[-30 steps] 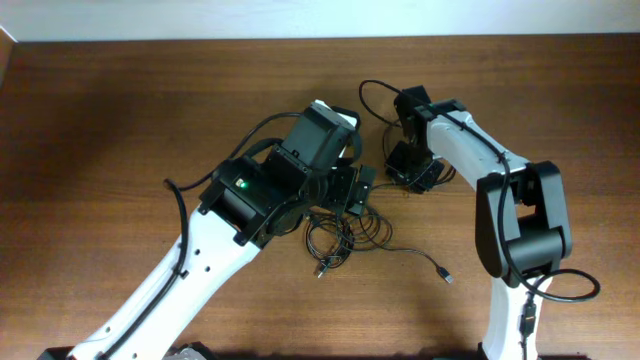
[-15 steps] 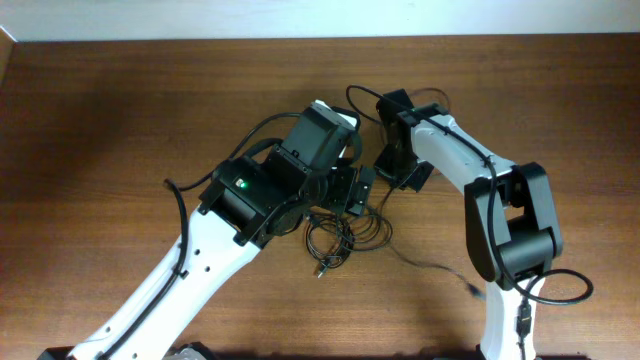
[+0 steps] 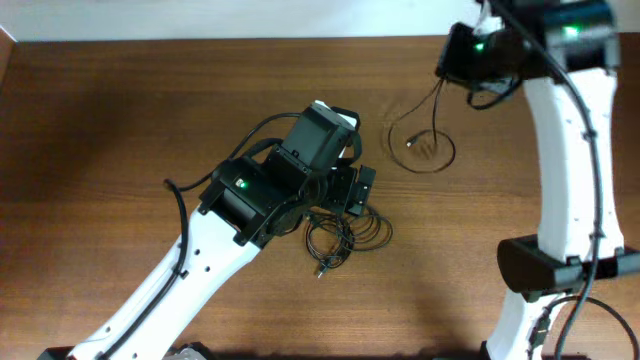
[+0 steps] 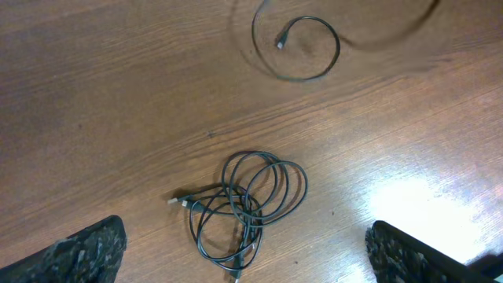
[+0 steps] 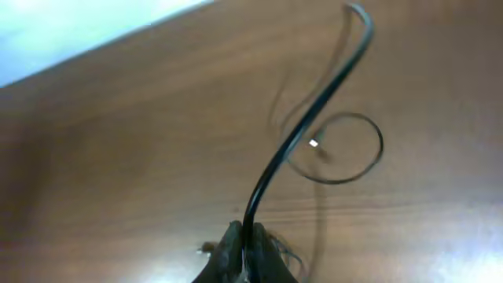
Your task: Untangle cables
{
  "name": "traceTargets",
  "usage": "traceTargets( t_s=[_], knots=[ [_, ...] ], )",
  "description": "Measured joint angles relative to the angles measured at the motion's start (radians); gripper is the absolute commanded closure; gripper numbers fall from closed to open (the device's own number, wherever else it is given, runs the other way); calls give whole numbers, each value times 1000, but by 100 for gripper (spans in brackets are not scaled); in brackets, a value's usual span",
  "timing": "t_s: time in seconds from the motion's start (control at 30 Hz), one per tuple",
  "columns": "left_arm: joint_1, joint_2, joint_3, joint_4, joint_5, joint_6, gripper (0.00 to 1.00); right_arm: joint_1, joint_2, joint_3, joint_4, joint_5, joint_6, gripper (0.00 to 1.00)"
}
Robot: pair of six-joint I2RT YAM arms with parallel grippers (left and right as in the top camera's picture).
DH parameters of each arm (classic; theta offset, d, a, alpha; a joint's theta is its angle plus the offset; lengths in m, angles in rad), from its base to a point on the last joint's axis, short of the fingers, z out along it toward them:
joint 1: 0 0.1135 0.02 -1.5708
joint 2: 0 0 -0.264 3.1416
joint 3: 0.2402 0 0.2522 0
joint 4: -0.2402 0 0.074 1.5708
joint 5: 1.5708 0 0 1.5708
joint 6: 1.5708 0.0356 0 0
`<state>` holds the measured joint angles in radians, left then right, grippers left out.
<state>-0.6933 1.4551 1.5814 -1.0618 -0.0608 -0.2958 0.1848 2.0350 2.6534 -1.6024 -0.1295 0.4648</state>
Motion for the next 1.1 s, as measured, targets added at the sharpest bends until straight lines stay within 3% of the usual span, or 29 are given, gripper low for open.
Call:
traceTargets(
  t_s=[0.2,0.57,0.77,1.1],
  knots=[
    [0,0,0,0,0,0,1,0,-76,176,-3,-104,-171,96],
    [0,0,0,-1,0,0,1,0,-182,156,-90,-213,-260,96],
    [0,0,0,0,0,0,1,0,-184,-32,-90,-311,-263,96],
    [0,0,0,0,0,0,1,0,-347,-534,-89,-172,-267,96]
  ],
)
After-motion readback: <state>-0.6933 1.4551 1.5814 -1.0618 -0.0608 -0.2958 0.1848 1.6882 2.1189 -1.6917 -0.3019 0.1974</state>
